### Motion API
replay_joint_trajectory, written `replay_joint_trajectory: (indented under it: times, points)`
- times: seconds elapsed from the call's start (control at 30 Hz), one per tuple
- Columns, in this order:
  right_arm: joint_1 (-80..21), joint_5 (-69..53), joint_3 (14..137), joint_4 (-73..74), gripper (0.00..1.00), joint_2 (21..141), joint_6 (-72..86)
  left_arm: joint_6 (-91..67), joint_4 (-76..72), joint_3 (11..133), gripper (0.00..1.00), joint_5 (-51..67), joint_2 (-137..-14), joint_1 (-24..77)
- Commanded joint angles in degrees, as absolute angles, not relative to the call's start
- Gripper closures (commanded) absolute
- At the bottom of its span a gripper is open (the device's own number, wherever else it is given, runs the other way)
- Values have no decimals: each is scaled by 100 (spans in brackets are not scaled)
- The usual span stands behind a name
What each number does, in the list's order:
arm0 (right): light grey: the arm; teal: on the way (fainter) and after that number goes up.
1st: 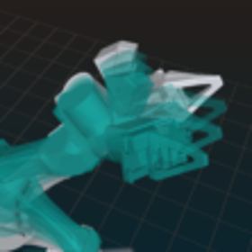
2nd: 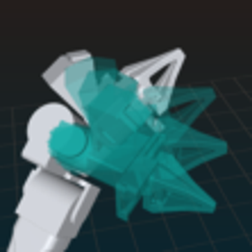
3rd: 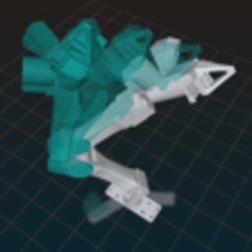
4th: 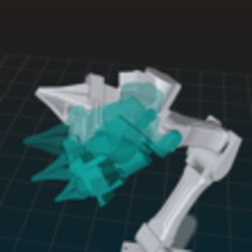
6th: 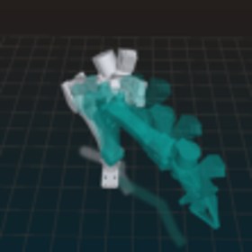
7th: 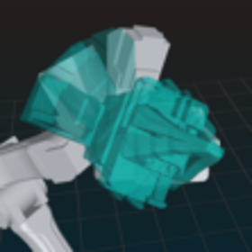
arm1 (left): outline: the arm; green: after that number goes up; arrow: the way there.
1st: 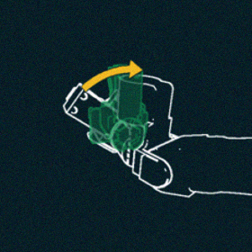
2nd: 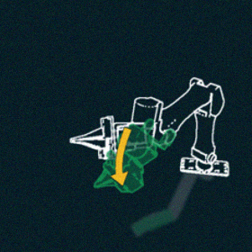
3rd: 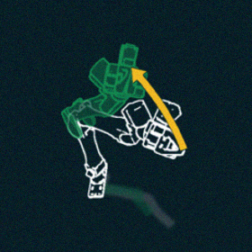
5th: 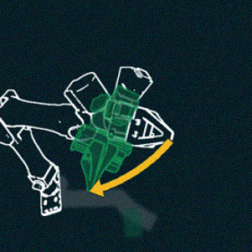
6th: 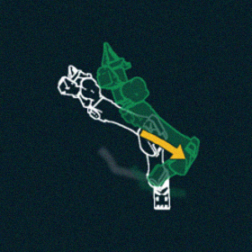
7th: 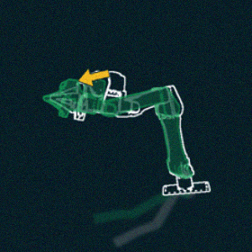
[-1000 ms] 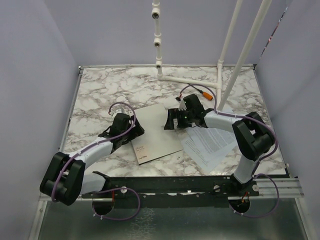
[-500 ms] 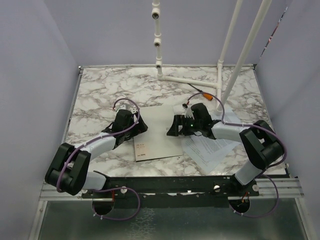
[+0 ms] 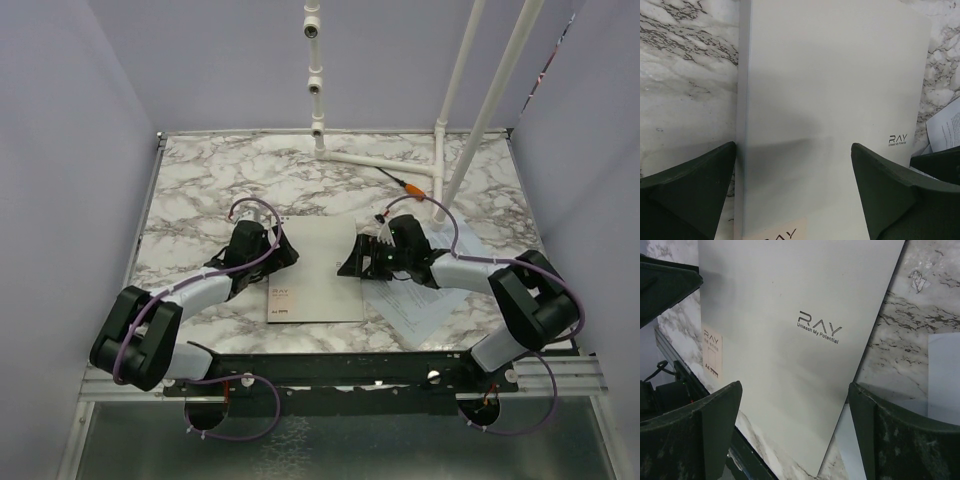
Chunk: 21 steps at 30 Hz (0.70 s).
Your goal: Put the files into the folder
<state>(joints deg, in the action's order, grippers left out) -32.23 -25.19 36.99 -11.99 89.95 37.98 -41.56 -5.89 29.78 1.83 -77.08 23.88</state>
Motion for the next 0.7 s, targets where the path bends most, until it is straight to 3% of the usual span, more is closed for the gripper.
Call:
replay_joint_trajectory:
  times: [0.0, 0.67]
  points:
    - [-3252, -2722, 3613, -1547, 10, 8683, 4212, -4380, -193, 2652, 1, 689, -7656, 2488]
    - [-3252, -3219, 2900, -3278, 12, 8026, 5363, -4898, -767, 2519, 1, 1581, -7058, 2479]
